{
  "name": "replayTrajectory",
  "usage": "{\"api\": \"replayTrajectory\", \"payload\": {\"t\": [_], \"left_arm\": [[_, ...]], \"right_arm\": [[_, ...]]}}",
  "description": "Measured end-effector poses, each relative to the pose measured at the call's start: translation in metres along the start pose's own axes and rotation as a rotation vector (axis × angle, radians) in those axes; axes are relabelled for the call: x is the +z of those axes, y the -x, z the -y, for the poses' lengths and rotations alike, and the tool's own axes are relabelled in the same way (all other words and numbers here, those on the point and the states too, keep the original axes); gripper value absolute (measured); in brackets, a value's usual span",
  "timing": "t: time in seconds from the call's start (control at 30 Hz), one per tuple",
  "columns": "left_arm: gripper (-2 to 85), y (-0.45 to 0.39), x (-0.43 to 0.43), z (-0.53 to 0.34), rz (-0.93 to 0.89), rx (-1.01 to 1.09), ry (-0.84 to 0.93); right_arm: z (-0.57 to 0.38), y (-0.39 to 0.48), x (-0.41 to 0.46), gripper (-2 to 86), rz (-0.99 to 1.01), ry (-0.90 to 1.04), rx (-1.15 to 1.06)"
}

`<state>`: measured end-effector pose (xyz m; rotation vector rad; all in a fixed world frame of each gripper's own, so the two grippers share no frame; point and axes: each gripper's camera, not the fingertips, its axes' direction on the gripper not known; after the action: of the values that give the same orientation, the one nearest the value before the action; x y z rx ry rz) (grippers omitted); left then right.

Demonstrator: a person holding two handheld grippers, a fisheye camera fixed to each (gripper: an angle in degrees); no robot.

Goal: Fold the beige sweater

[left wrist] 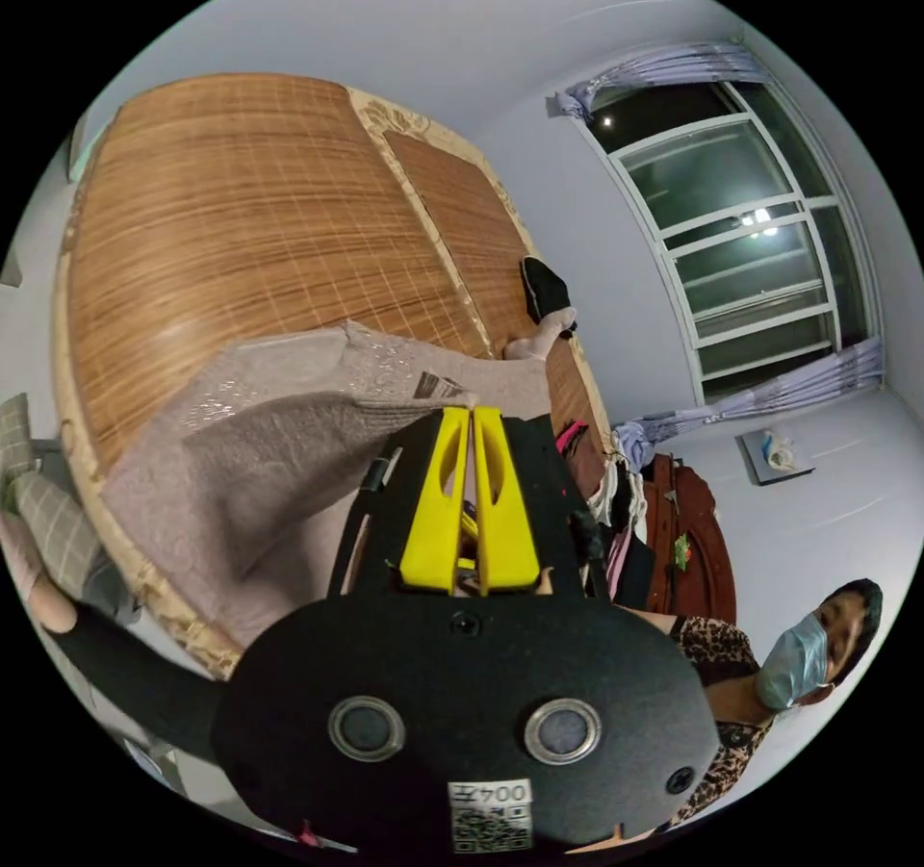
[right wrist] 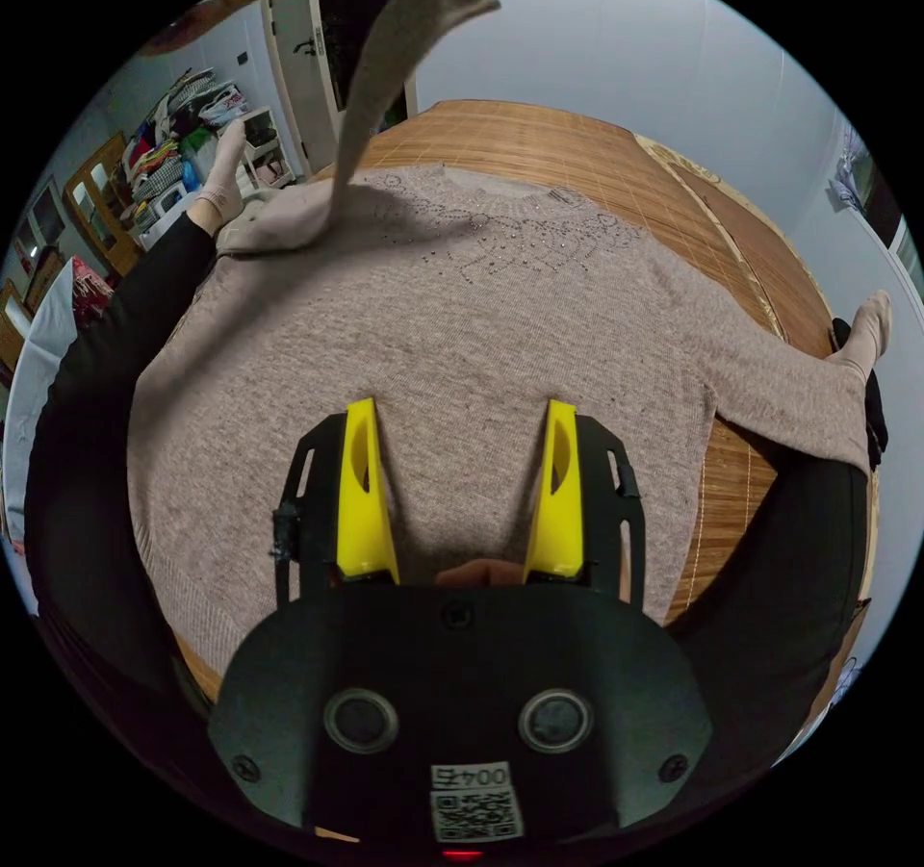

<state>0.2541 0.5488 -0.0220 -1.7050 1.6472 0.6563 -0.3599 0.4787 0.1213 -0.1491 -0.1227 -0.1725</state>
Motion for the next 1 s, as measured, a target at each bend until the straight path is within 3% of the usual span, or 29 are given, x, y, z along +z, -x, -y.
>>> {"api": "replayTrajectory", "payload": {"t": [0.13, 0.23, 0.4, 0.57, 0.83, 1.0], "left_arm": [[1.2, -0.012, 0.049, -0.002, -0.144, 0.046, 0.014], [1.7, -0.025, 0.054, -0.018, -0.12, 0.097, -0.049], [2.6, -0.039, 0.043, -0.071, 0.185, 0.177, -0.134], [6.5, -0.014, 0.054, -0.161, 0.654, 0.065, -0.121], [7.5, -0.003, 0.117, -0.232, 0.704, -0.079, -0.132], [7.6, -0.023, 0.165, -0.241, 0.889, -0.044, -0.064]], "right_arm": [[0.003, 0.002, -0.005, 23.0, 0.0, 0.0, 0.0], [0.007, 0.003, -0.008, 23.1, -0.001, 0.0, -0.001], [0.012, 0.004, -0.014, 23.1, -0.001, 0.0, 0.0], [0.019, 0.005, -0.022, 23.1, -0.001, -0.001, -0.001], [0.029, 0.005, -0.035, 23.0, -0.003, -0.003, -0.002], [0.037, 0.004, -0.044, 23.0, -0.004, -0.004, -0.002]]}}
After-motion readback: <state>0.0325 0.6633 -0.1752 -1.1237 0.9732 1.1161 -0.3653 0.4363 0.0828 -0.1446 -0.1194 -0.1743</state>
